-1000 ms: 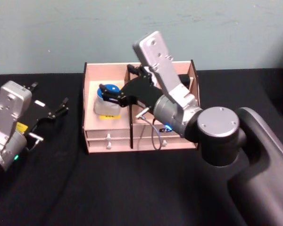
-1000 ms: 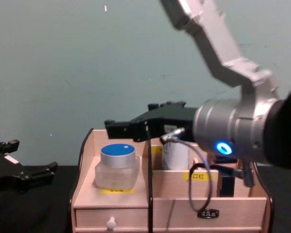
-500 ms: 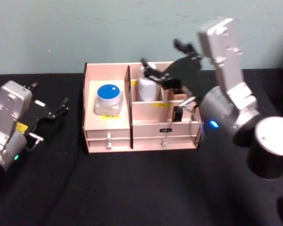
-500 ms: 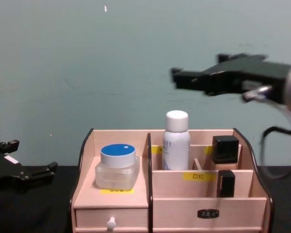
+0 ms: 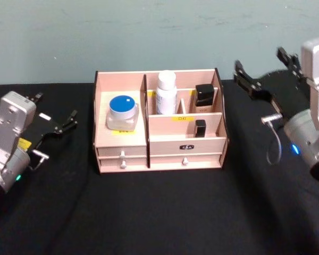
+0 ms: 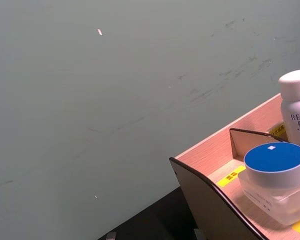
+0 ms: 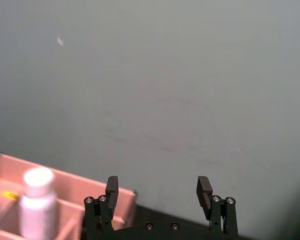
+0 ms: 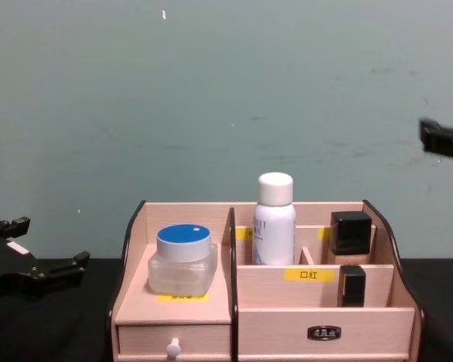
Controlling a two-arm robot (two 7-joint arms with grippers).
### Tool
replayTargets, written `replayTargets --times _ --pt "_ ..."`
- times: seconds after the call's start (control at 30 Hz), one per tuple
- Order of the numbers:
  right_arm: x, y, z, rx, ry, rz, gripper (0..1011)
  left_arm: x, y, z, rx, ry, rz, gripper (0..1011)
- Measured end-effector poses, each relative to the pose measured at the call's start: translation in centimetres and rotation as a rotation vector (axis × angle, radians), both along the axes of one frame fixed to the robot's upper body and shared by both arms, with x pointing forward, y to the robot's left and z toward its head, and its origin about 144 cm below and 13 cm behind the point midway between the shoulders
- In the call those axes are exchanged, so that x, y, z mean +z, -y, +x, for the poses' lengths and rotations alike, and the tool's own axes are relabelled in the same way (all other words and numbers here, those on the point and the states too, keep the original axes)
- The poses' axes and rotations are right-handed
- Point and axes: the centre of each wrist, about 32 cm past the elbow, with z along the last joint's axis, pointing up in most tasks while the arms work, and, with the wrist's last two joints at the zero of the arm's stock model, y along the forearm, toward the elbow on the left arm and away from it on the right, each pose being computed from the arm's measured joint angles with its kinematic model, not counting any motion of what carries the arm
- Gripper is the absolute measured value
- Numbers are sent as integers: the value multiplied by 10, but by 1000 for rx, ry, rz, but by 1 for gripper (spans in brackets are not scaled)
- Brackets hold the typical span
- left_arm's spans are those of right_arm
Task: Pick up the facial cleanser and watermelon frost from the table and place them into the tiered storage box.
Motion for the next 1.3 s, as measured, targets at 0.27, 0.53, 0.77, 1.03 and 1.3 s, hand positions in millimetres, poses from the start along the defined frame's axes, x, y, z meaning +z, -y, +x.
replayTargets --times 0.27,0.53,0.77,1.03,1.3 --pt "-36 15 -1 -95 -88 -8 1002 0 0 0 0 0 0 1001" --pt "-57 21 3 -106 -165 -11 1002 0 0 0 0 0 0 1001" --pt "-55 21 3 -106 -158 -11 1002 0 0 0 0 0 0 1001" --pt "-54 20 3 -107 -153 -11 1002 0 0 0 0 0 0 1001" --pt "-54 20 3 -107 -151 -12 1000 0 0 0 0 0 0 1001"
